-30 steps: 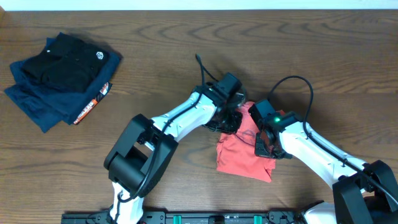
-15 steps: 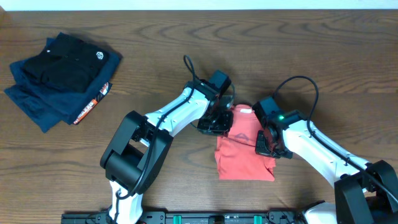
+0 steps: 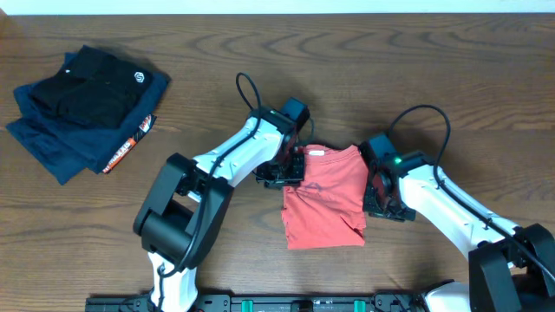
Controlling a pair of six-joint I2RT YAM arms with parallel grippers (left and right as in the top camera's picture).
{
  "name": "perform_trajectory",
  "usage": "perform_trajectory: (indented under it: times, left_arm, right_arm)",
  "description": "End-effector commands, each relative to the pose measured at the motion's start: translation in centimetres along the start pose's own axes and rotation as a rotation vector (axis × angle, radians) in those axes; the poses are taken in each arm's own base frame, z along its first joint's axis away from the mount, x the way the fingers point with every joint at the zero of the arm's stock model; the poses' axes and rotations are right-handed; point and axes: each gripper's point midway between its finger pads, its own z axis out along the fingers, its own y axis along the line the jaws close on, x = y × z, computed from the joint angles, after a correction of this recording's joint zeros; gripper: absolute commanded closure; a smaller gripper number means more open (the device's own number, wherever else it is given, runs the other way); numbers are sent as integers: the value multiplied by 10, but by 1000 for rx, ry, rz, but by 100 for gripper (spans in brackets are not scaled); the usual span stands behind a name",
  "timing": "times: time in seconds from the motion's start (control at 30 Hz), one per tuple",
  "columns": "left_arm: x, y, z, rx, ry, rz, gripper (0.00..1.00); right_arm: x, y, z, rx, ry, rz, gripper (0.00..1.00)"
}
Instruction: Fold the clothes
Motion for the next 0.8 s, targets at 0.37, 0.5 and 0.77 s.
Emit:
perform_trajectory:
  times: [0.37, 0.5, 0.77]
  left_arm:
    - [-39, -13, -58, 166, -223, 211, 2]
    - [-43, -17, -38, 199, -180, 206, 2]
    - [-38, -26, 6, 283, -49, 173, 1]
  right_arm:
    - [-48, 9, -53, -104, -199, -5, 55]
    - [-46, 8, -53, -99, -191, -7, 56]
    - [-45, 7, -53, -96, -188, -7, 55]
